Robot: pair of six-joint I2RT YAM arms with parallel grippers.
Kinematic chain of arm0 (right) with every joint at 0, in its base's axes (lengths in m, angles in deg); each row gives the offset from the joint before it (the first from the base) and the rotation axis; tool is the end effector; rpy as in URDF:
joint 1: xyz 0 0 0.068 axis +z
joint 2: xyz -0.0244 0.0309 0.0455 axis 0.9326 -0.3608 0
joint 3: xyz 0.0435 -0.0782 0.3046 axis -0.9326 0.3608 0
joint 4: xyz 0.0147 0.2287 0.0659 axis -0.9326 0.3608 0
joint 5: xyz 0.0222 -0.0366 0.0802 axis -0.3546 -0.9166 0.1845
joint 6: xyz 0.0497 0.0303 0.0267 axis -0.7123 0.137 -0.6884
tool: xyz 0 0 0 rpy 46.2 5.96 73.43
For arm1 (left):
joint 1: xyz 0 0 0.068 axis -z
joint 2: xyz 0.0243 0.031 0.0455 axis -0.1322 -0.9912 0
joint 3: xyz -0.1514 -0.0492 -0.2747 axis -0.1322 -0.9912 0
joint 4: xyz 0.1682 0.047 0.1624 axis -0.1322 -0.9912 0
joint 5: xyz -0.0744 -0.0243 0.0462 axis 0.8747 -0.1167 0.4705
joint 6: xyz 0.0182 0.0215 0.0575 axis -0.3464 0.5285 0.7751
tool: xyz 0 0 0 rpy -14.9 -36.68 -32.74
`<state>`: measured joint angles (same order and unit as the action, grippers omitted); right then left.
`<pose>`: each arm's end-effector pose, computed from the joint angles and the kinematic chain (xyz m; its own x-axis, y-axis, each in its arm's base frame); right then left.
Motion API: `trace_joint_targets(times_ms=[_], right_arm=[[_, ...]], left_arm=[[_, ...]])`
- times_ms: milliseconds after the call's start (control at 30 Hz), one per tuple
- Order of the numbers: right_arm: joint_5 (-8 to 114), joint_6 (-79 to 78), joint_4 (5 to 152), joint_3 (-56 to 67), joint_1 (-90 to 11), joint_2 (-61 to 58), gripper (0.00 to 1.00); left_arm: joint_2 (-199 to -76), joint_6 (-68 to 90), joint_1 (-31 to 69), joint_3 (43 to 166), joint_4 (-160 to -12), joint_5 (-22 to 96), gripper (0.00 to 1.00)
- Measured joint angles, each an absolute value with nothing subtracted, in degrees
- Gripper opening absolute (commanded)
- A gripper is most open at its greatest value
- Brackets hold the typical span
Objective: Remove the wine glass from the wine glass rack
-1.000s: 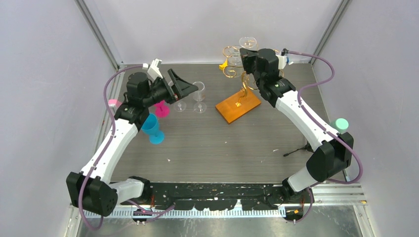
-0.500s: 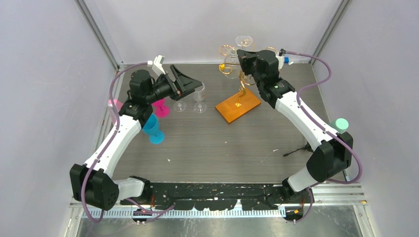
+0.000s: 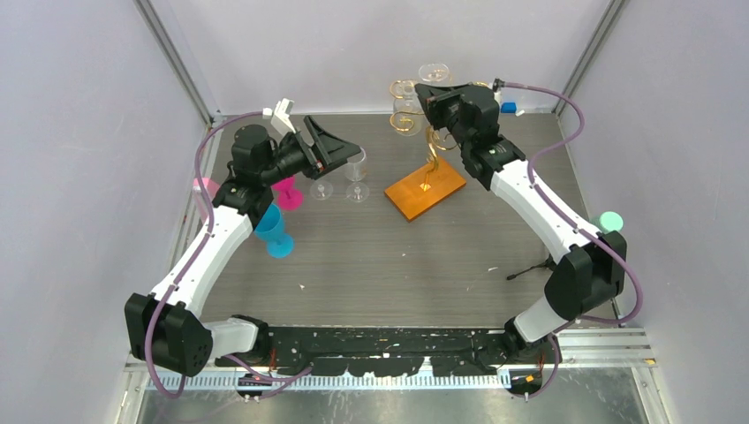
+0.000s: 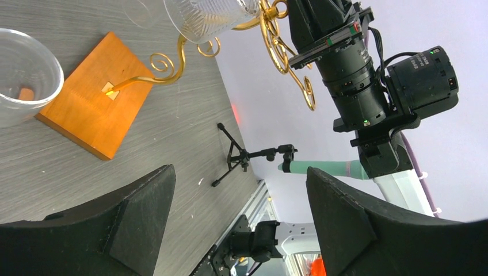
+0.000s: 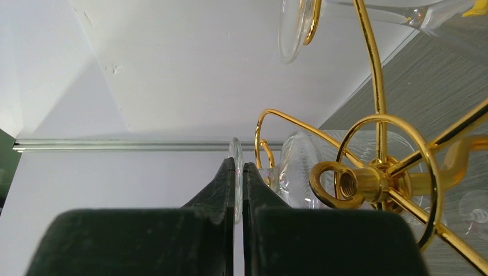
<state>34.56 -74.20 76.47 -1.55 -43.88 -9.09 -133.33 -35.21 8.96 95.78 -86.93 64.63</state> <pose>0.3297 0.1431 0.4500 -0.2510 0.9518 -0.1761 0.0333 0.1903 0.9812 0.2392 -0.1016 0.4247 -0.7279 -0.4991 -0.4702 0.3280 0.3488 -0.8779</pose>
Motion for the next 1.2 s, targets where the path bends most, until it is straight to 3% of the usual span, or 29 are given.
trace_joint_targets(times_ms=[1200], right_arm=[[49.3,-75.8,74.2,-4.6,-43.5,-11.7,0.0]], left_arm=[[-131.3,-31.8,6.2,95.8,-93.0,59.6,0.89]])
